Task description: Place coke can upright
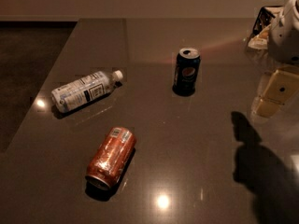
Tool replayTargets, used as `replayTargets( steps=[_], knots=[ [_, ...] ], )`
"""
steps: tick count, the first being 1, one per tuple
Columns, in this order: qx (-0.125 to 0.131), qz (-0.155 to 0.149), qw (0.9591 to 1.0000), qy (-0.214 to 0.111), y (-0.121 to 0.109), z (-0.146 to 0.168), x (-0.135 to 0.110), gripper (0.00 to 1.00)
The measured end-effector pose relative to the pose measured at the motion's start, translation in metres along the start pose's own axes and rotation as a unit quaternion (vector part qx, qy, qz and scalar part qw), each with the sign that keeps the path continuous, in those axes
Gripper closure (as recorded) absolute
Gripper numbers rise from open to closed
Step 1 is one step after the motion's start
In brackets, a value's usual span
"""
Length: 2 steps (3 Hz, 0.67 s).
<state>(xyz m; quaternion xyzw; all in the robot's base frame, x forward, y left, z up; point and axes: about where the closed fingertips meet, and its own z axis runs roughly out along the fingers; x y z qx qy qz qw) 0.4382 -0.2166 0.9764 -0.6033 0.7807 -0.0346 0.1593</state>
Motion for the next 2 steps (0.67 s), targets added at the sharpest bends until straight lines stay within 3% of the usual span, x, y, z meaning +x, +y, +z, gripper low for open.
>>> replayTargets(
  steps=[1, 2],
  knots=[
    [0.001, 0.0, 1.0, 0.0, 0.0, 0.0, 0.0, 0.0],
    [-0.004, -0.049, 0.9988, 0.003, 0.011, 0.005, -0.021, 0.0]
  ],
)
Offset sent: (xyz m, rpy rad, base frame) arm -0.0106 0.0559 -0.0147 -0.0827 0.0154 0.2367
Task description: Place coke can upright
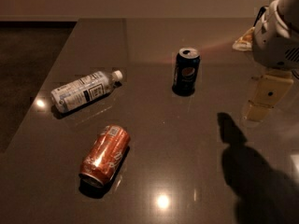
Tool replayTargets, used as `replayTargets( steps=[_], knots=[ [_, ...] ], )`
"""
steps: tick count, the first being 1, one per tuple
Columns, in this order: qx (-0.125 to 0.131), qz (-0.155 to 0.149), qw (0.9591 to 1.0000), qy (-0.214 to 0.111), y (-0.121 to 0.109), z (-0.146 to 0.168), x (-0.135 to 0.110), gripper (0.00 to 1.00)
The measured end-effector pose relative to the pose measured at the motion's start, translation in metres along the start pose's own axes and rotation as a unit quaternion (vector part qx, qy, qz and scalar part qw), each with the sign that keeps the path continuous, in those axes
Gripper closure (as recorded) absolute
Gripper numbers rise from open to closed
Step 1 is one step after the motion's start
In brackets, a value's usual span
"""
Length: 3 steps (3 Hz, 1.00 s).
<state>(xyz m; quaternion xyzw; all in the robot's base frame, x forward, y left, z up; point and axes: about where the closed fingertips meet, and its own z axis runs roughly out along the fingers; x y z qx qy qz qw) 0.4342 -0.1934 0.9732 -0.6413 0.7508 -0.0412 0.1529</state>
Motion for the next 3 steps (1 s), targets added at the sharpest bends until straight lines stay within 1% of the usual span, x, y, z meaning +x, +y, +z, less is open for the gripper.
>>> replayTargets(
  steps=[1, 2, 3],
  knots=[
    [-0.014, -0.064, 0.9978, 0.0, 0.013, 0.014, -0.026, 0.0],
    [-0.043, -0.15, 0.9878, -0.011, 0.025, 0.034, -0.065, 0.0],
    [-0.059, -0.195, 0.9786, -0.029, 0.031, 0.043, -0.089, 0.0]
  ],
)
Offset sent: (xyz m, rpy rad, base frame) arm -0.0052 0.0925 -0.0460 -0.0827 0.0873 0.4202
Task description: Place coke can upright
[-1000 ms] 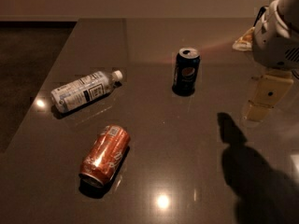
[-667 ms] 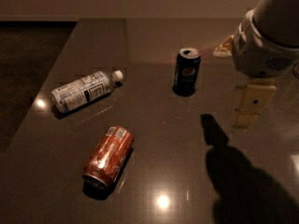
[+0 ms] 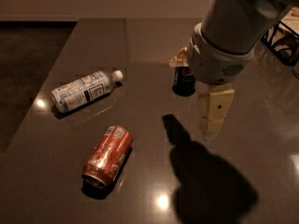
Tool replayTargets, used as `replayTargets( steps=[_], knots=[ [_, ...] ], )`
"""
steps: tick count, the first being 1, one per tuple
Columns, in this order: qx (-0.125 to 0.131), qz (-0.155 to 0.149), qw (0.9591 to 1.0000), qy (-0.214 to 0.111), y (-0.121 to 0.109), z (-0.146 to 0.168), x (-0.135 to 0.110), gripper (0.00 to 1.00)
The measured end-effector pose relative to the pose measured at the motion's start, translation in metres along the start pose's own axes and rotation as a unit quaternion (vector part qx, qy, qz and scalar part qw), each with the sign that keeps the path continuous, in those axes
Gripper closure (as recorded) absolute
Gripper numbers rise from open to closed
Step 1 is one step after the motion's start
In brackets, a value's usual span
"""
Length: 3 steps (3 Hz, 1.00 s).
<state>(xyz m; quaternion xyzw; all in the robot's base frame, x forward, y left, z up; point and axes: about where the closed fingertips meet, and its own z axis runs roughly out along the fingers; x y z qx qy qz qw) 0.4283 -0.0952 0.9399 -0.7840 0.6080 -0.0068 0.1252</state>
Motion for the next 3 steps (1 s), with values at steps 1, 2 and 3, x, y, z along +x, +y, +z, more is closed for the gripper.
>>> replayTargets(
  steps=[1, 2, 3],
  knots=[
    [-0.015, -0.059, 0.998, -0.019, 0.003, 0.012, -0.03, 0.0],
    [-0.015, -0.153, 0.9878, -0.025, 0.013, 0.023, -0.061, 0.0],
    [-0.014, -0.213, 0.9764, -0.032, 0.02, 0.025, -0.079, 0.0]
  ],
)
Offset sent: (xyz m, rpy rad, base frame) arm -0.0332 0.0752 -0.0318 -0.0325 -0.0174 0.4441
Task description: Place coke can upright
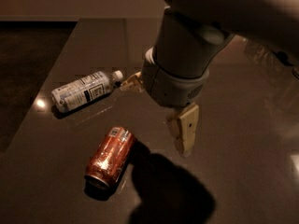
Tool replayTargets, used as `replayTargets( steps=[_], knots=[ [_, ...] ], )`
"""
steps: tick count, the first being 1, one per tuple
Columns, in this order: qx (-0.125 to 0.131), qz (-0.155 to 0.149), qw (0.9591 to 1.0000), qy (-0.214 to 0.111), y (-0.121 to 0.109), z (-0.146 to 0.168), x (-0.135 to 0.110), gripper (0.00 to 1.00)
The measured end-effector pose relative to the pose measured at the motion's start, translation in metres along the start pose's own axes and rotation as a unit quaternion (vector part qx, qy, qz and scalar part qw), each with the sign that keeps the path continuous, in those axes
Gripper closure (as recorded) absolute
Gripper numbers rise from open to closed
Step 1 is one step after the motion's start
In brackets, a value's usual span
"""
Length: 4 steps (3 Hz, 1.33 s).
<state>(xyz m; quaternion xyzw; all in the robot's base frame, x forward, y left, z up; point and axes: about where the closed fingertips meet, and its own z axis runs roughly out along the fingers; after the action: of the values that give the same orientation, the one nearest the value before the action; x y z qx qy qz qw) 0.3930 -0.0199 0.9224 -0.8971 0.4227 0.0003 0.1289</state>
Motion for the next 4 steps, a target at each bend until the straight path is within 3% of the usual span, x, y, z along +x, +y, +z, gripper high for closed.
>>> replayTargets(
  steps=[1, 3, 4],
  knots=[
    [-0.008, -0.048, 0.9987, -0.014, -0.002, 0.005, -0.013, 0.0],
    [-0.005, -0.049, 0.9987, -0.013, -0.004, -0.002, -0.018, 0.0],
    [-0.013, -0.048, 0.9981, -0.036, -0.009, 0.015, -0.033, 0.0]
  ],
)
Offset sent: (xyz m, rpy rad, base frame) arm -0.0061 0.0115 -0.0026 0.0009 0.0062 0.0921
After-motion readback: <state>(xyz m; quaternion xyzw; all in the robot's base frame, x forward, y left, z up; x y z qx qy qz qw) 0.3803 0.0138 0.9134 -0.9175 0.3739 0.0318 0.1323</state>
